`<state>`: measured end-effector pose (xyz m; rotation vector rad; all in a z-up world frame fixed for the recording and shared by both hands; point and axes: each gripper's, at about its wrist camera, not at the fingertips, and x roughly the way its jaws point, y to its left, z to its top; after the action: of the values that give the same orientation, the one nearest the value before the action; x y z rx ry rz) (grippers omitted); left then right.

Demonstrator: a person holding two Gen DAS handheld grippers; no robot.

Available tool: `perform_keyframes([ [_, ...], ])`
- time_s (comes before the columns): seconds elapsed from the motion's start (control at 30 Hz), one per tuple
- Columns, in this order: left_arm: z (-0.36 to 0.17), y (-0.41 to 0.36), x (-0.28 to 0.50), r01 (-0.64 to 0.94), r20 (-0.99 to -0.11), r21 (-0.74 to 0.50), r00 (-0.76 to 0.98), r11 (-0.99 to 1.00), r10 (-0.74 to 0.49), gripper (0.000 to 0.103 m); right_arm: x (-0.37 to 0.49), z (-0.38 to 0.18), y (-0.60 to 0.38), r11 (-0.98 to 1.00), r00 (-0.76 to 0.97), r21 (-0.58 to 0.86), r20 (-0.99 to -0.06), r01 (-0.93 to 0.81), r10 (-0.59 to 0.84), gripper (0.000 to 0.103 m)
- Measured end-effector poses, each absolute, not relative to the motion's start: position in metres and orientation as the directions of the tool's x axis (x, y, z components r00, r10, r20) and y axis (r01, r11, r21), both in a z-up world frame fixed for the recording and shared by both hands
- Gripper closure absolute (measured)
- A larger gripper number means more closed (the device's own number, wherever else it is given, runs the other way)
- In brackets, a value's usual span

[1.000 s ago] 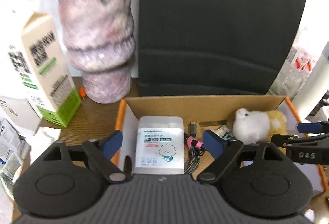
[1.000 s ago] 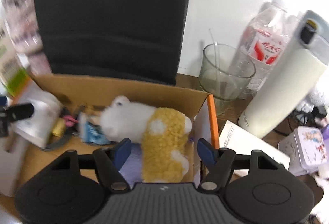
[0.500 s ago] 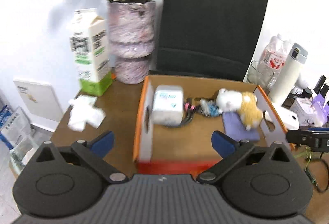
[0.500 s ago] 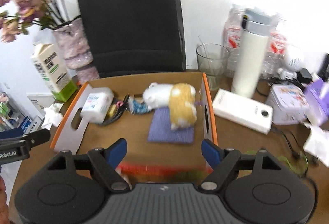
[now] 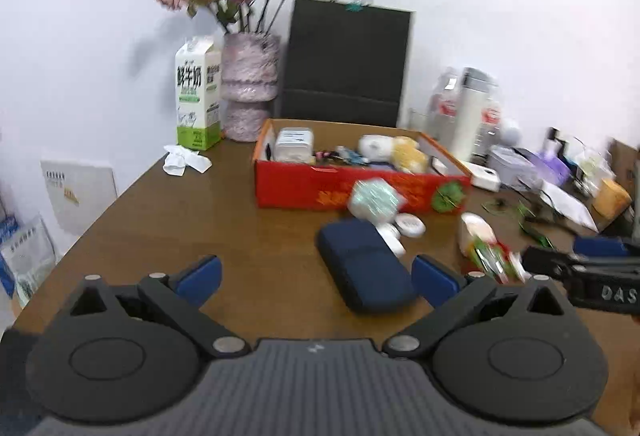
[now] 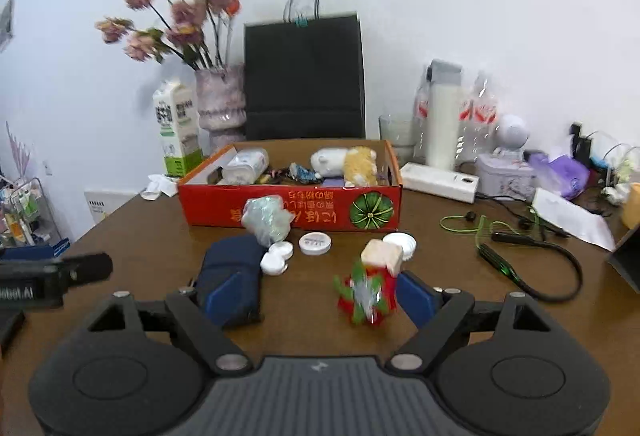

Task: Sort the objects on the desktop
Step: 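Withdraw both tools from the box back over the table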

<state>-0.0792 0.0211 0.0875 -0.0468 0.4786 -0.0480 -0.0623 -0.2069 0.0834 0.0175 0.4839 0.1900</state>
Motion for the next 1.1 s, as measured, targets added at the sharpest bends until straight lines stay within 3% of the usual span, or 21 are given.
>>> perform_keyframes([
  [0.2,0.052,0.002,-0.149,0.022,-0.423,0.045,0.906,0.999,-0.001,0.0,-0.135,0.047,-0.205,0.981,0.879,0.046,-0.439,-0.186,0.187,0.02],
  [0.33,0.041,0.0,-0.176,0.015,-0.408,0.023,0.913,1.0,-0.005,0.0,-0.168,0.033,-0.201,0.98,0.896,-0.048,-0.416,-0.193,0.156,0.02],
  [0.43,0.038,-0.001,-0.187,0.006,-0.384,0.013,0.923,1.0,-0.001,0.0,-0.183,0.027,-0.199,0.978,0.887,-0.039,-0.431,-0.204,0.168,0.02],
  [1.1,0.028,-0.003,-0.139,0.01,-0.474,-0.009,0.881,1.0,-0.013,0.0,-0.144,0.023,-0.206,0.979,0.858,0.026,-0.477,-0.202,0.19,0.021],
])
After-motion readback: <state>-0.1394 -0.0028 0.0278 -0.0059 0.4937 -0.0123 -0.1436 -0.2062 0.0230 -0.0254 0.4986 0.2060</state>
